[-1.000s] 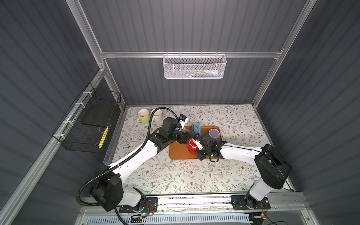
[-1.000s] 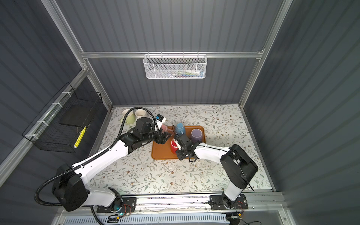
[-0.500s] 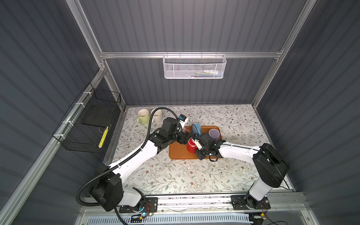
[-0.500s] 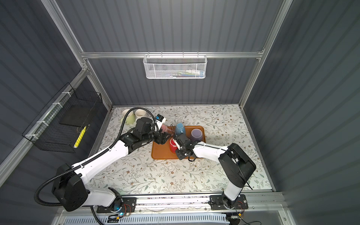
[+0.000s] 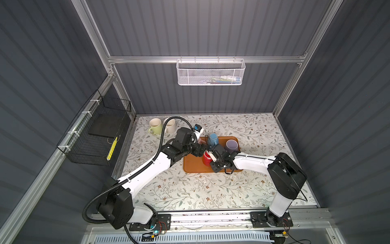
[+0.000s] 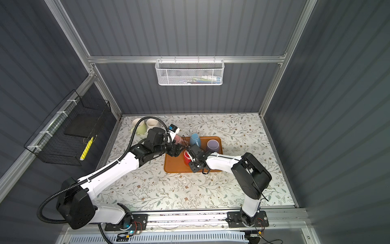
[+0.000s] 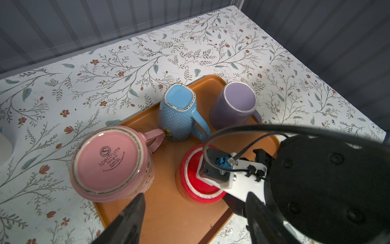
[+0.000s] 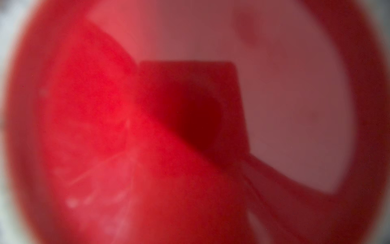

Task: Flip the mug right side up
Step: 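Push the right gripper down over the red mug and close on it, then lift the red mug with the right gripper, tilting it toward the left gripper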

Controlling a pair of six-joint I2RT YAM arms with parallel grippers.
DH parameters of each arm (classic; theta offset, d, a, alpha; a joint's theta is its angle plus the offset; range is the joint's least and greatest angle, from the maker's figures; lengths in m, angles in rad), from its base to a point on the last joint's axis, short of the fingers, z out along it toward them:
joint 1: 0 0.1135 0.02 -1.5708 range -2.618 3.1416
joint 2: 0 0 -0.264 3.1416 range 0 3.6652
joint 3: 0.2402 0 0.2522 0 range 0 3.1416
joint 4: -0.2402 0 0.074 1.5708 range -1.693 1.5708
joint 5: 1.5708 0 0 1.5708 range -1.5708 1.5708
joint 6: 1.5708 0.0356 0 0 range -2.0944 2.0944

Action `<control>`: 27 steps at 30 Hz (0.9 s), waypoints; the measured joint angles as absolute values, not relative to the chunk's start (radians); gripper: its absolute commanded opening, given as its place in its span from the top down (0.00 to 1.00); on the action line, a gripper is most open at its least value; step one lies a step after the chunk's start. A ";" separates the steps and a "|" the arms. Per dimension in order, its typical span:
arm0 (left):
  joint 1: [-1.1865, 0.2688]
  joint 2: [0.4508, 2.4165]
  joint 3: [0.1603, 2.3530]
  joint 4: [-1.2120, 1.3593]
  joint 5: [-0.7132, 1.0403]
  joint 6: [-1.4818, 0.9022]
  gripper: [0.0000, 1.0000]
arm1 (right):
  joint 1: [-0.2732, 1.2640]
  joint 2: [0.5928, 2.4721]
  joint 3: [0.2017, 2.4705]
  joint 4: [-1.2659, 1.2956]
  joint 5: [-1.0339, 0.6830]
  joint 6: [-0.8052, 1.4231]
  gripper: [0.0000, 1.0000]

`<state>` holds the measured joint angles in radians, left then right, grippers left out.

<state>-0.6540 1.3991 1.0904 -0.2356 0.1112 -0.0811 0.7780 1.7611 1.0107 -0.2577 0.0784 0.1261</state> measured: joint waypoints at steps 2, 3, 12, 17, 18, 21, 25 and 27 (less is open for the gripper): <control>-0.654 1.399 1.090 -0.240 0.111 -0.080 0.25 | 0.778 1.761 1.011 -0.257 0.079 0.127 0.65; -0.654 1.399 1.090 -0.240 0.111 -0.080 0.25 | 0.778 1.761 1.011 -0.257 0.079 0.127 0.66; -0.654 1.399 1.090 -0.242 0.104 -0.080 0.25 | 0.785 1.791 1.014 -0.254 0.082 0.127 0.67; -0.654 1.397 1.089 -0.242 0.104 -0.080 0.25 | 0.785 1.793 1.018 -0.255 0.085 0.127 0.70; -0.654 1.396 1.087 -0.242 0.104 -0.080 0.25 | 0.785 1.793 1.018 -0.255 0.086 0.127 0.71; -0.654 1.396 1.085 -0.243 0.104 -0.080 0.25 | 0.786 1.793 1.018 -0.255 0.086 0.128 0.74; -0.654 1.396 1.084 -0.242 0.104 -0.080 0.25 | 0.788 1.793 1.018 -0.255 0.087 0.129 0.78; -0.654 1.396 1.084 -0.242 0.104 -0.080 0.25 | 0.788 1.793 1.018 -0.255 0.088 0.130 0.81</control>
<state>-0.6540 1.3960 1.0843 -0.2424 0.1036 -0.0795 0.7883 1.7927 1.0180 -0.2546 0.0875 0.1299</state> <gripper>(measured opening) 0.747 0.212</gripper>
